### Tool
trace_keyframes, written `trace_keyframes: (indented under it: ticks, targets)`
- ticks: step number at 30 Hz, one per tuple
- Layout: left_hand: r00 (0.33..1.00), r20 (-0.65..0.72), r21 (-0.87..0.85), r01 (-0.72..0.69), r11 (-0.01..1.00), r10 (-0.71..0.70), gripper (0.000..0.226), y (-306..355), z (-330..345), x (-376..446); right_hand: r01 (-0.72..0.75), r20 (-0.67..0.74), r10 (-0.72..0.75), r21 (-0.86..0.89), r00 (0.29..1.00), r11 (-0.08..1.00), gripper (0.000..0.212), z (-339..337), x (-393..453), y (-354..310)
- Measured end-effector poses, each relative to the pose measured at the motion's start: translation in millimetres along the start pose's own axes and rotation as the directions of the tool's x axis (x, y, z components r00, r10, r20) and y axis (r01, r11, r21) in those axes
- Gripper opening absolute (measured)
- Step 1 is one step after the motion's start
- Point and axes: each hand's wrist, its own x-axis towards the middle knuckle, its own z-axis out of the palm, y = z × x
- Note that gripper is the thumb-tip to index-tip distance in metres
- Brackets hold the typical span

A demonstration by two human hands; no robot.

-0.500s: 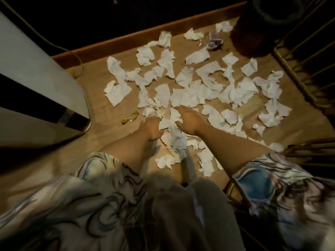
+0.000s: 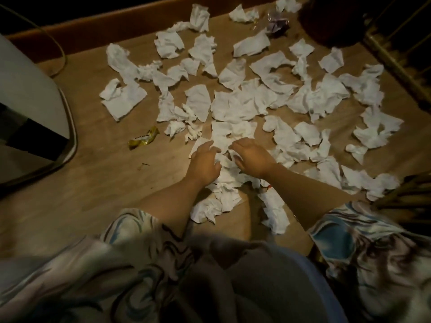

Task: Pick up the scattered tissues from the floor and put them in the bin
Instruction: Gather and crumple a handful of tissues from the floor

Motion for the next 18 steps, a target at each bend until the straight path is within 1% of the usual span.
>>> trace_keyframes:
  ticks: [2,3,5,6,8,11,13,14,16,18]
  targets:
    - [0.996,-0.084,0.013,-0.019,1.000,0.020,0.035,-3.0,12.1,-16.3,0.103,-0.050,-0.107,-0.081,0.993,0.991,0.023,10.7,-11.3,3.3]
    - [0.990,-0.135,0.015,-0.028,0.999,0.030,0.031,-4.9,18.7,-26.0,0.171,-0.054,-0.179,-0.128,0.982,0.977,0.024,15.8,-16.6,4.4]
    - [0.983,-0.185,0.006,-0.020,1.000,0.021,0.028,-10.4,32.5,-48.1,0.290,0.018,-0.292,-0.195,0.956,0.937,0.039,26.7,-26.5,2.6]
    - [0.984,-0.176,0.013,-0.011,1.000,0.013,0.030,-13.5,40.5,-60.3,0.325,0.064,-0.319,-0.201,0.946,0.924,0.048,31.6,-31.3,-1.1]
    - [0.989,-0.149,0.053,-0.013,0.999,0.021,0.037,-22.0,59.6,-84.9,0.351,0.146,-0.328,-0.181,0.933,0.919,0.062,43.9,-39.8,-8.1]
    - [0.991,-0.135,0.072,-0.006,0.997,0.016,0.042,-41.2,86.2,-114.2,0.320,0.240,-0.272,-0.191,0.932,0.928,0.075,65.2,-50.5,-17.2]
    - [0.991,-0.131,0.072,-0.005,0.997,0.015,0.041,-54.5,98.1,-125.3,0.256,0.241,-0.205,-0.204,0.949,0.945,0.075,79.6,-58.4,-22.0]
    - [0.990,-0.134,0.092,-0.020,0.996,0.033,0.037,-60.4,102.3,-128.7,0.210,0.213,-0.167,-0.200,0.963,0.957,0.069,86.8,-62.5,-24.5]
    - [0.985,-0.139,0.145,-0.083,0.986,0.103,0.025,-70.0,107.7,-132.6,0.126,0.114,-0.107,-0.174,0.988,0.977,0.046,99.9,-70.6,-27.8]
    - [0.979,-0.153,0.132,-0.114,0.985,0.134,0.015,-76.6,107.8,-130.5,0.067,0.026,-0.064,-0.159,0.998,0.985,0.030,110.1,-77.9,-29.4]
